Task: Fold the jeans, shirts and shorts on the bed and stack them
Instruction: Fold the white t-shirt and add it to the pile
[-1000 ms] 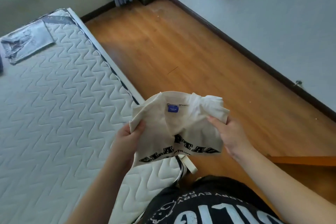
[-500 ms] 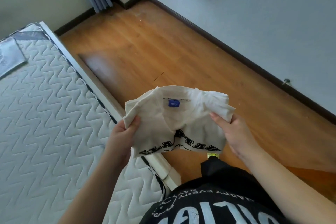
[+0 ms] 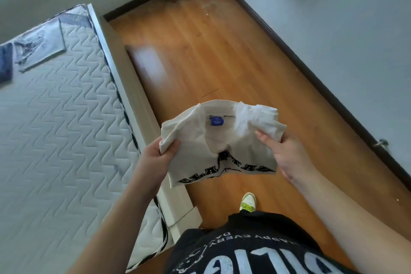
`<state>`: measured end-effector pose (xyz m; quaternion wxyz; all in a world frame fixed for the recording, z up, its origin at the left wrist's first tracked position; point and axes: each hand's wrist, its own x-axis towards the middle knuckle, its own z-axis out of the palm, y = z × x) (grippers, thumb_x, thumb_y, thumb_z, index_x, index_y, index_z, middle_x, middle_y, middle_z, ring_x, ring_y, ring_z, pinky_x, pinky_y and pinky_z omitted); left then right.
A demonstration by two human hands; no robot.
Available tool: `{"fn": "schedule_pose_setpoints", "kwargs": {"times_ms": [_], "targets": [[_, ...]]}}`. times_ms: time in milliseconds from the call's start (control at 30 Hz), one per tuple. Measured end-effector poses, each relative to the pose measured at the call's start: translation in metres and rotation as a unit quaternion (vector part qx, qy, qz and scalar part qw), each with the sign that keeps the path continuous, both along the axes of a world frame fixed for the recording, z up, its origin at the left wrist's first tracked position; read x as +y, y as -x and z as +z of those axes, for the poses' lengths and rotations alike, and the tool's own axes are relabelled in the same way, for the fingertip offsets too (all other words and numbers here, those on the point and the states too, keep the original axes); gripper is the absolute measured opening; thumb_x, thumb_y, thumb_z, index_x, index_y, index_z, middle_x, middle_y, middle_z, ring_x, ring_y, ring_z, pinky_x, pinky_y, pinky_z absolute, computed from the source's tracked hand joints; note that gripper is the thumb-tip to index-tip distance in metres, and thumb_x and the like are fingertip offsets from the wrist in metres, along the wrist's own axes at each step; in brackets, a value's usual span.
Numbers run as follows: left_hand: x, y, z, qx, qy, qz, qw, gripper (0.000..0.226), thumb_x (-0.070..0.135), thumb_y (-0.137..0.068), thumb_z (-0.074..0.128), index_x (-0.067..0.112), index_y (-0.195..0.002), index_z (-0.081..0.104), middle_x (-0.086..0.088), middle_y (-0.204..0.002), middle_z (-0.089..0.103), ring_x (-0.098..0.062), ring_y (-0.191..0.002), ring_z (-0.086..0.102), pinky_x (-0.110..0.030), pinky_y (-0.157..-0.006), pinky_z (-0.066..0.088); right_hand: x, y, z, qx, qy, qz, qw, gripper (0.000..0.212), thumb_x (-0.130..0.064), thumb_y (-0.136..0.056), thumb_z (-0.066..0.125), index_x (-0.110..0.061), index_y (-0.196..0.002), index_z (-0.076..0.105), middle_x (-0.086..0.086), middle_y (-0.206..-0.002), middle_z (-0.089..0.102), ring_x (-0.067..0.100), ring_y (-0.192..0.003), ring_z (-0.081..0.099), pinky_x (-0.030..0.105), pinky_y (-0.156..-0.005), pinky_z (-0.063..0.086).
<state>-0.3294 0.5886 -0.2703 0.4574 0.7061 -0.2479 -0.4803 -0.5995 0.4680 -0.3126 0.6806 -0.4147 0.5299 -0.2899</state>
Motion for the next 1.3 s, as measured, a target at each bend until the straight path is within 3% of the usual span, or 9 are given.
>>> {"fn": "schedule_pose_setpoints", "kwargs": {"times_ms": [167,367,567,667,767,900,1033,1167,1300], "targets": [[-0.026,-0.015,0.008,0.009,0.021,0.060,0.998,0.017,0.038,-0.091,0.064,0.024,-0.093,0.074,0.003,-0.090,0.073,-0.008,-0.081,0.067,-0.020,-0.065,0.053,-0.041,-0.026,0.009,-0.009,0.016,0.076,0.997,0.041,-0.054,-0.068,0.079,-0.035,-0.104,0.074,-0.006,-0.106,0.075,0.017,-0.102,0.070,0.046,-0.097,0.051],[-0.066,-0.050,0.007,0.014,0.030,0.091,0.995,0.020,0.042,-0.087,0.064,0.028,-0.096,0.074,0.002,-0.094,0.074,-0.010,-0.086,0.068,-0.020,-0.069,0.053,-0.092,-0.083,0.009,-0.007,0.046,0.117,0.992,0.015,-0.039,-0.084,0.074,-0.040,-0.100,0.073,-0.007,-0.101,0.076,0.016,-0.095,0.072,0.035,-0.080,0.057],[-0.117,-0.122,-0.016,0.040,0.024,0.126,0.991,0.015,0.027,-0.097,0.061,0.021,-0.095,0.074,-0.003,-0.095,0.074,-0.016,-0.087,0.068,-0.030,-0.075,0.055,-0.160,-0.147,-0.004,0.021,0.059,0.147,0.987,0.022,-0.042,-0.084,0.073,-0.032,-0.104,0.074,-0.004,-0.100,0.076,0.017,-0.092,0.073,0.037,-0.081,0.055],[-0.152,-0.161,-0.019,0.057,0.032,0.136,0.988,0.014,0.027,-0.097,0.062,0.023,-0.093,0.075,-0.002,-0.093,0.075,-0.014,-0.085,0.069,-0.024,-0.069,0.056,-0.200,-0.184,-0.001,0.030,0.066,0.148,0.986,0.016,-0.036,-0.086,0.073,-0.032,-0.101,0.075,-0.002,-0.099,0.076,0.018,-0.090,0.074,0.036,-0.077,0.057],[-0.186,-0.200,-0.014,0.101,0.039,0.129,0.986,0.012,0.031,-0.094,0.065,0.026,-0.098,0.076,-0.005,-0.101,0.075,-0.018,-0.091,0.072,-0.024,-0.070,0.056,-0.235,-0.223,0.007,0.036,0.060,0.143,0.987,0.016,-0.036,-0.085,0.074,-0.031,-0.100,0.076,-0.002,-0.098,0.076,0.019,-0.091,0.073,0.027,-0.071,0.058],[-0.242,-0.254,-0.005,0.105,0.054,0.096,0.988,0.023,0.041,-0.084,0.069,0.026,-0.100,0.075,-0.006,-0.105,0.074,-0.021,-0.095,0.071,-0.026,-0.073,0.056,-0.282,-0.271,0.019,0.037,0.072,0.122,0.989,0.016,-0.038,-0.083,0.075,-0.035,-0.099,0.075,-0.005,-0.100,0.076,0.013,-0.092,0.073,0.034,-0.081,0.054],[-0.303,-0.294,0.004,0.099,0.074,0.068,0.990,0.023,0.038,-0.087,0.067,0.024,-0.105,0.074,-0.006,-0.108,0.074,-0.020,-0.098,0.071,-0.024,-0.074,0.056,-0.334,-0.307,0.029,0.035,0.082,0.124,0.988,0.016,-0.040,-0.083,0.074,-0.038,-0.099,0.074,-0.007,-0.100,0.076,0.012,-0.093,0.072,0.031,-0.080,0.053],[-0.364,-0.324,0.005,0.084,0.093,0.058,0.990,0.015,0.029,-0.093,0.064,0.027,-0.103,0.075,-0.002,-0.103,0.075,-0.015,-0.094,0.071,-0.021,-0.072,0.055,-0.397,-0.339,0.032,0.042,0.103,0.124,0.986,0.013,-0.038,-0.085,0.073,-0.036,-0.098,0.075,-0.005,-0.096,0.076,0.015,-0.088,0.074,0.024,-0.069,0.056],[-0.427,-0.351,0.001,0.077,0.089,0.082,0.990,0.015,0.027,-0.094,0.063,0.027,-0.104,0.074,-0.003,-0.105,0.075,-0.015,-0.094,0.072,-0.022,-0.072,0.055,-0.469,-0.370,0.027,0.046,0.113,0.133,0.984,0.013,-0.038,-0.085,0.074,-0.034,-0.098,0.075,-0.005,-0.094,0.077,0.015,-0.086,0.074,0.032,-0.073,0.054]]}}
